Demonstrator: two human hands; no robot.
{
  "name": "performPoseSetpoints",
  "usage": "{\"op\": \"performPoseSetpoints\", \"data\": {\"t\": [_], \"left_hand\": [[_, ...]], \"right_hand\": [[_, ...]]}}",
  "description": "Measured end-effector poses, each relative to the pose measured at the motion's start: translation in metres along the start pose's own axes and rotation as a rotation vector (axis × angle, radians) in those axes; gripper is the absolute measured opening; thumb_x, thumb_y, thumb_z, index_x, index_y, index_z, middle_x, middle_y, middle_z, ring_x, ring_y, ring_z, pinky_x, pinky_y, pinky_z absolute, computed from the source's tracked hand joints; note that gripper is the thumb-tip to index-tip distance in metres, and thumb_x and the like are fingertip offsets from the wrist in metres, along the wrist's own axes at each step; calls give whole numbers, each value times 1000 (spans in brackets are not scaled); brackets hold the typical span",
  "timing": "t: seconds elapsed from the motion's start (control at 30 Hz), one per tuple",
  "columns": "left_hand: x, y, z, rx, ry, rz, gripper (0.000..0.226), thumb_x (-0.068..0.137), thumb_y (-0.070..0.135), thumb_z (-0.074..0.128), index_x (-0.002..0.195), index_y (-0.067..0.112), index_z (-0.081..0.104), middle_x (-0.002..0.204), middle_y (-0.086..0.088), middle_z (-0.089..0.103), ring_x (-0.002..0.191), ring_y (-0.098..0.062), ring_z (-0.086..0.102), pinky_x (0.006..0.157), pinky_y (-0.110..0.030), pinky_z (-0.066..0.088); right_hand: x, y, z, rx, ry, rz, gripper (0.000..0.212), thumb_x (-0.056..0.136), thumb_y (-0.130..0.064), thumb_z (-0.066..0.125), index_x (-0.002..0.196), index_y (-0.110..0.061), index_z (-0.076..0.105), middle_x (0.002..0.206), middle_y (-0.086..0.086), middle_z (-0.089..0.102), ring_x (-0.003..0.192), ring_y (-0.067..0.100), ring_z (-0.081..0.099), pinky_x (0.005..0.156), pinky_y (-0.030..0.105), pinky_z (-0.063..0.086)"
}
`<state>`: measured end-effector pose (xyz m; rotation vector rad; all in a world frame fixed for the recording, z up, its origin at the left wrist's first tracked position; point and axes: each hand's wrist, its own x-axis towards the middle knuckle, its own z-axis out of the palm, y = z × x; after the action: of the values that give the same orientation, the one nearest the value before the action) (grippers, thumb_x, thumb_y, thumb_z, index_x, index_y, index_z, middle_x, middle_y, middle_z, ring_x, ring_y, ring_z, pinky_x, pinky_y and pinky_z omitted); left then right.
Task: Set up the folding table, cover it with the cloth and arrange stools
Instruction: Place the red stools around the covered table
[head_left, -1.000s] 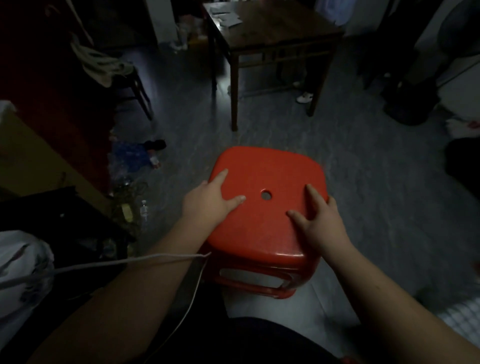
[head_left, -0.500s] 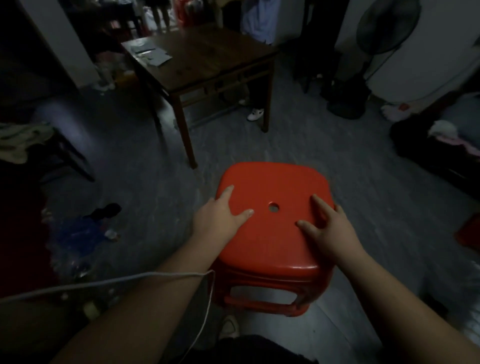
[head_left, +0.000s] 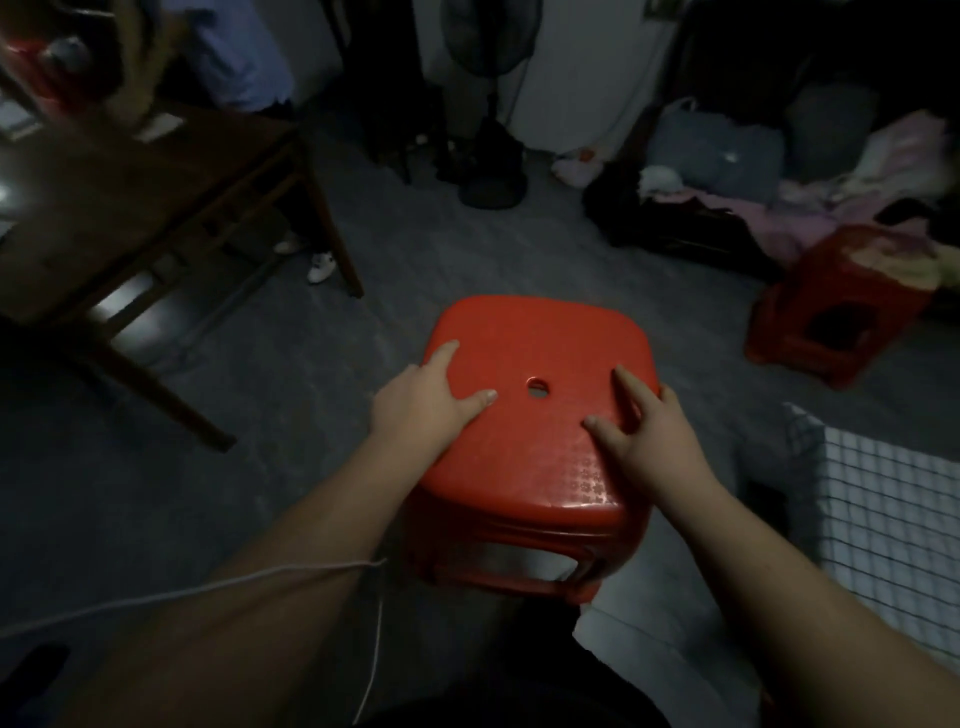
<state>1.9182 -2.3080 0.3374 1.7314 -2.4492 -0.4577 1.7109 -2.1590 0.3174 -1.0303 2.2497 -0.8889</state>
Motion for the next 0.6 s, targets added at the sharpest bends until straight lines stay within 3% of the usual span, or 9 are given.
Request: {"op": "performPoseSetpoints", "data": {"t": [0.3, 0.6], "left_hand": [[163, 181, 57, 55, -140, 235, 85, 76, 78, 55, 149, 44, 26, 129, -9, 59, 115, -31, 60, 94, -41, 49], [236, 322, 120, 45, -341, 535, 86, 77, 75, 59, 148, 40, 25, 134, -11, 55, 117, -32, 59, 97, -42, 49]], "right_hand": [[141, 78, -102, 87, 171, 193, 83, 83, -43, 77, 153, -35, 34, 156, 12, 27, 137, 32, 44, 112, 41, 37], [175, 144, -168, 129, 400, 431, 82, 83, -44, 76, 152, -40, 32, 159, 7, 21, 140, 29, 38, 111, 42, 38]]}}
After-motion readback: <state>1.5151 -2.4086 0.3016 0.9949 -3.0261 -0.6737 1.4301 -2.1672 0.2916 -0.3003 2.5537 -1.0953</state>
